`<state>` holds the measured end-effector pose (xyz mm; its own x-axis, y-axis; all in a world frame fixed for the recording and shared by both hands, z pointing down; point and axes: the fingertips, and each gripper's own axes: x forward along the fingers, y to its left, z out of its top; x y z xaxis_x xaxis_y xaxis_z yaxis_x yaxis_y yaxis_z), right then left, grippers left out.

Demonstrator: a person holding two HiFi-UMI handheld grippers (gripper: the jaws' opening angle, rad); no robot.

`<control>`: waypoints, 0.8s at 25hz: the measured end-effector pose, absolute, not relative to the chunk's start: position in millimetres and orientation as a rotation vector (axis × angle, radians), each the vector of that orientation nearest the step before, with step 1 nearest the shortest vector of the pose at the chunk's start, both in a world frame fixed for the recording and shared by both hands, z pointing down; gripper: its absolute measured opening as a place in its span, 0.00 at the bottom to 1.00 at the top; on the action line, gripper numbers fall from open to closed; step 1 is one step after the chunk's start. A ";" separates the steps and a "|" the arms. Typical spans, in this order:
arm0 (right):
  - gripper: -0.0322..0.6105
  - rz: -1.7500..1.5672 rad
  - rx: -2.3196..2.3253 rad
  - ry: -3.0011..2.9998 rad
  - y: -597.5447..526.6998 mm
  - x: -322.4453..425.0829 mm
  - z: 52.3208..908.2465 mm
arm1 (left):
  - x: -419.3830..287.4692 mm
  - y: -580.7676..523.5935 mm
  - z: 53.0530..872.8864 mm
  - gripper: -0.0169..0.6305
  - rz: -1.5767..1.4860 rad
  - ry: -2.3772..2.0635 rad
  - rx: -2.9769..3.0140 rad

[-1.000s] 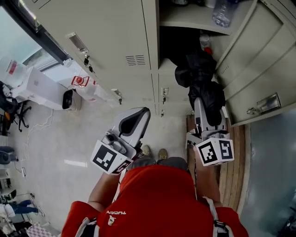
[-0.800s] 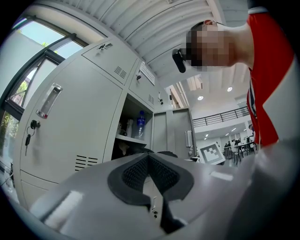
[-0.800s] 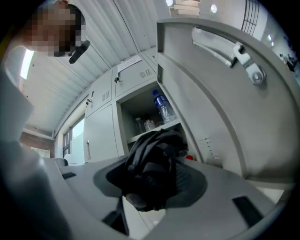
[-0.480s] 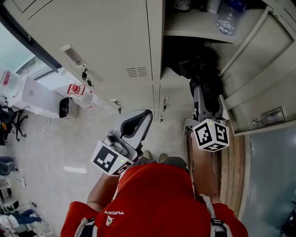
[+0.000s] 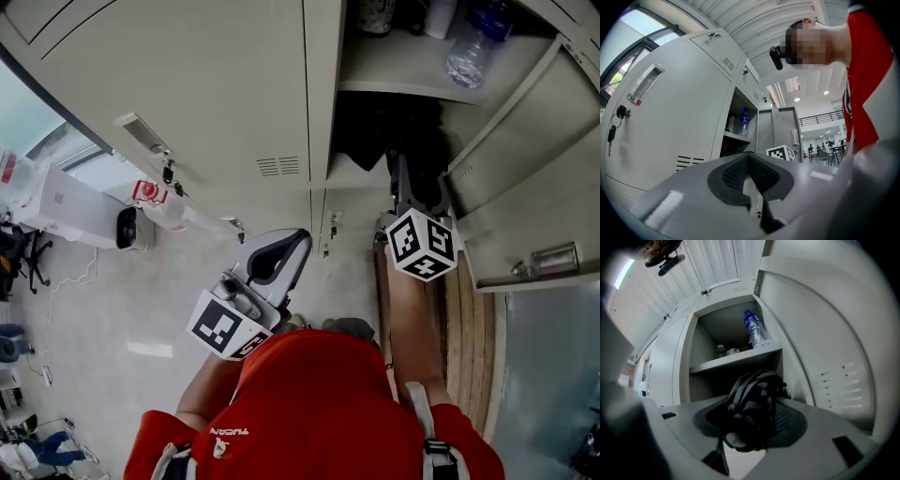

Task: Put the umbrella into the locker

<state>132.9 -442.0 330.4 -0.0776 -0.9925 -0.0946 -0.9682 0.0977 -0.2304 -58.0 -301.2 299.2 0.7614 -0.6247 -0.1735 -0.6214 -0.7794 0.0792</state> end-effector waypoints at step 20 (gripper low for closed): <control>0.41 -0.279 -2.132 2.359 -508.8 134.6 360.0 | -60.8 -307.2 316.6 0.03 -0.241 -1.046 2.893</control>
